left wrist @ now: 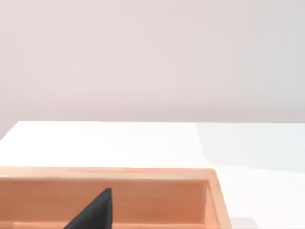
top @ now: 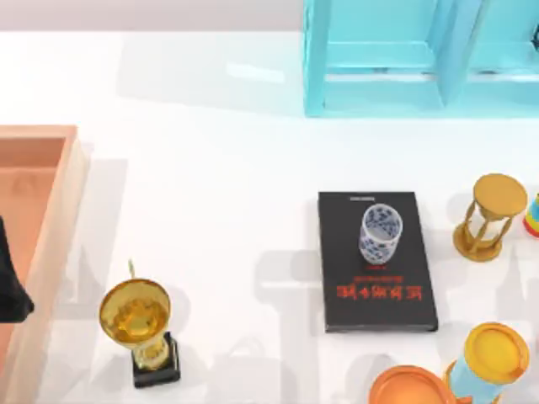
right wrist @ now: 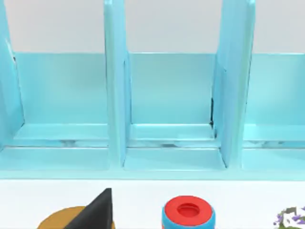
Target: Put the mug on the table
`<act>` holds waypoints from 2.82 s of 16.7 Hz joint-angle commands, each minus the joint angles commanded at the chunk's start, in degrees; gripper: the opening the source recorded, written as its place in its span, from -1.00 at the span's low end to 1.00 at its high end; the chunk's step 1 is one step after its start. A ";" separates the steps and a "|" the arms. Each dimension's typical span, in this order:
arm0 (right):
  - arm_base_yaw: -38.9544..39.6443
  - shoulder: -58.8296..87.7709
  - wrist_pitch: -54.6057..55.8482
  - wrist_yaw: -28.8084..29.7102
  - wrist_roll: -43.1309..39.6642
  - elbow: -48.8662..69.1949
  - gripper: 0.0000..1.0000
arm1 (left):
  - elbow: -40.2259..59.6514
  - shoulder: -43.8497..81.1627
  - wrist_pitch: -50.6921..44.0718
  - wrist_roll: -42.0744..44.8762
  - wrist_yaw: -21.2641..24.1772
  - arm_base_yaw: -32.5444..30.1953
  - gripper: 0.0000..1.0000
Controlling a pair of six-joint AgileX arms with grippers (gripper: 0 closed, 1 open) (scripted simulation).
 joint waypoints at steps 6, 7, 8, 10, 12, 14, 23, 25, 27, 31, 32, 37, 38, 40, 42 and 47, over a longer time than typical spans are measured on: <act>0.00 0.00 0.00 0.00 0.00 0.00 1.00 | 5.48 5.32 -2.13 -1.98 -0.35 -3.57 1.00; 0.00 0.00 0.00 0.00 0.00 0.00 1.00 | 8.37 8.13 -3.24 -3.00 -0.52 -5.33 1.00; 0.00 0.00 0.00 0.00 0.00 0.00 1.00 | 11.77 11.46 -4.55 -4.17 -0.71 -7.32 1.00; 0.00 0.00 0.00 0.00 0.00 0.00 1.00 | 20.45 19.94 -7.83 -7.06 -1.17 -11.97 1.00; 0.00 0.00 0.00 0.00 0.00 0.00 1.00 | 31.25 30.46 -11.87 -10.47 -1.73 -17.18 1.00; 0.00 0.00 0.00 0.00 0.00 0.00 1.00 | 43.70 42.34 -16.64 -14.31 -2.43 -22.72 1.00; 0.00 0.00 0.00 0.00 0.00 0.00 1.00 | 97.73 94.06 -44.63 -33.73 -7.13 -45.64 1.00; 0.00 0.00 0.00 0.00 0.00 0.00 1.00 | 108.27 104.14 -51.42 -37.88 -8.29 -49.38 1.00; 0.00 0.00 0.00 0.00 0.00 0.00 1.00 | 117.48 113.01 -58.07 -41.74 -9.40 -52.39 1.00; 0.00 0.00 0.00 0.00 0.00 0.00 1.00 | 132.26 127.31 -70.15 -48.23 -11.33 -56.35 1.00; 0.00 0.00 0.00 0.00 0.00 0.00 1.00 | 135.20 130.14 -72.85 -49.59 -11.75 -56.98 1.00; 0.00 0.00 0.00 0.00 0.00 0.00 1.00 | 145.61 140.04 -83.34 -54.46 -13.48 -58.56 1.00; 0.00 0.00 0.00 0.00 0.00 0.00 1.00 | 146.82 141.17 -84.64 -55.02 -13.72 -58.68 1.00; 0.00 0.00 0.00 0.00 0.00 0.00 1.00 | 148.22 142.46 -86.18 -55.68 -14.01 -58.82 1.00; 0.00 0.00 0.00 0.00 0.00 0.00 1.00 | 148.28 142.50 -86.24 -55.70 -14.02 -58.82 1.00; 0.00 0.00 0.00 0.00 0.00 0.00 1.00 | 147.68 142.85 -85.29 -55.25 -13.96 -58.17 1.00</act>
